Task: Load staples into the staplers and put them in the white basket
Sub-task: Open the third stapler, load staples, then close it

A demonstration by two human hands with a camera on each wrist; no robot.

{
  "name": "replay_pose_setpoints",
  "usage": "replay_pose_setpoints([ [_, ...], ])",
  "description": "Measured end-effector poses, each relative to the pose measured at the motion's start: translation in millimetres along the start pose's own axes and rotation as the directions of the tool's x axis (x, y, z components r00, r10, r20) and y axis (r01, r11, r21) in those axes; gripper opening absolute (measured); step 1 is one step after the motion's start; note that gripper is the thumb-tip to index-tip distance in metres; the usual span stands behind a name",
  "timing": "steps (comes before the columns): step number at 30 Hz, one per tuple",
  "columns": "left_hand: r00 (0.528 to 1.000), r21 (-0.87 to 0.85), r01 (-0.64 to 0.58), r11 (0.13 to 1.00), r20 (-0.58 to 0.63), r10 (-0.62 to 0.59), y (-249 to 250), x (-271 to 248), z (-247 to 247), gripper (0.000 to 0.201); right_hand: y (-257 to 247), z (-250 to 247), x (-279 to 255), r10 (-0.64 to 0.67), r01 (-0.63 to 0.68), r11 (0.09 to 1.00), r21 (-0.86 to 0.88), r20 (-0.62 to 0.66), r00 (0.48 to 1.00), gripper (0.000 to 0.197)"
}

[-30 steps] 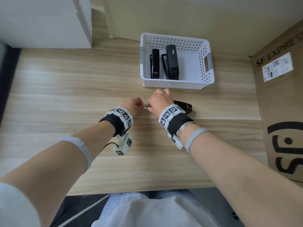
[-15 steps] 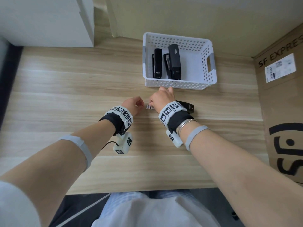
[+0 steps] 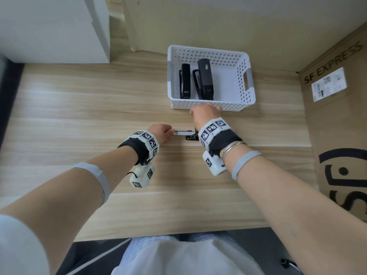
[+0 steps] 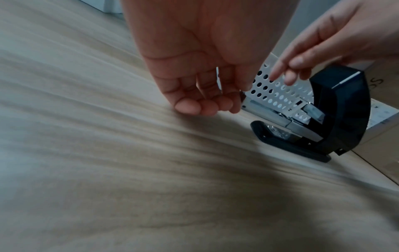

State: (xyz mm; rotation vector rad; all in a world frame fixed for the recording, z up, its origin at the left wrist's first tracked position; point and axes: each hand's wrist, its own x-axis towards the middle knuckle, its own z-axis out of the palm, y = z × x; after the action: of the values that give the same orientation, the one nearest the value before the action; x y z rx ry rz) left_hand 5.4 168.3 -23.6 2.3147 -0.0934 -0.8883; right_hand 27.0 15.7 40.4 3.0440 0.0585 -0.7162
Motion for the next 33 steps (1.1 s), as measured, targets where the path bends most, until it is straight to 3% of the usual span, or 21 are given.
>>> replay_pose_setpoints([
  [3, 1.0, 0.034, -0.022, 0.999, 0.009, 0.021, 8, 0, 0, 0.026, 34, -6, 4, 0.087, -0.088, 0.996, 0.003, 0.119, 0.989, 0.034],
  [7, 0.998, 0.043, -0.055, 0.998, 0.041, 0.053, 18, 1, 5, 0.029, 66, 4, -7, 0.181, -0.156, 0.981, -0.116, 0.245, 0.953, 0.032],
  [12, 0.996, 0.082, -0.086, 0.993, 0.043, 0.083, 31, 4, 13, 0.025, 71, 19, -11, 0.134, -0.075, 0.985, -0.153, 0.419, 0.898, 0.039],
  [16, 0.995, 0.114, -0.092, 0.989, 0.052, 0.086, 38, 9, 20, 0.022, 71, 23, -13, 0.099, -0.067, 0.992, -0.11, 0.324, 0.941, 0.025],
  [21, 0.996, 0.133, -0.082, 0.988, 0.047, 0.077, 52, 13, 29, 0.023, 77, 34, -11, 0.085, -0.072, 0.995, -0.063, 0.246, 0.966, 0.024],
  [33, 0.996, 0.255, -0.085, 0.963, -0.013, 0.091, 62, 21, 34, 0.017, 80, 40, -12, 0.081, -0.077, 0.997, -0.031, 0.18, 0.98, 0.023],
])
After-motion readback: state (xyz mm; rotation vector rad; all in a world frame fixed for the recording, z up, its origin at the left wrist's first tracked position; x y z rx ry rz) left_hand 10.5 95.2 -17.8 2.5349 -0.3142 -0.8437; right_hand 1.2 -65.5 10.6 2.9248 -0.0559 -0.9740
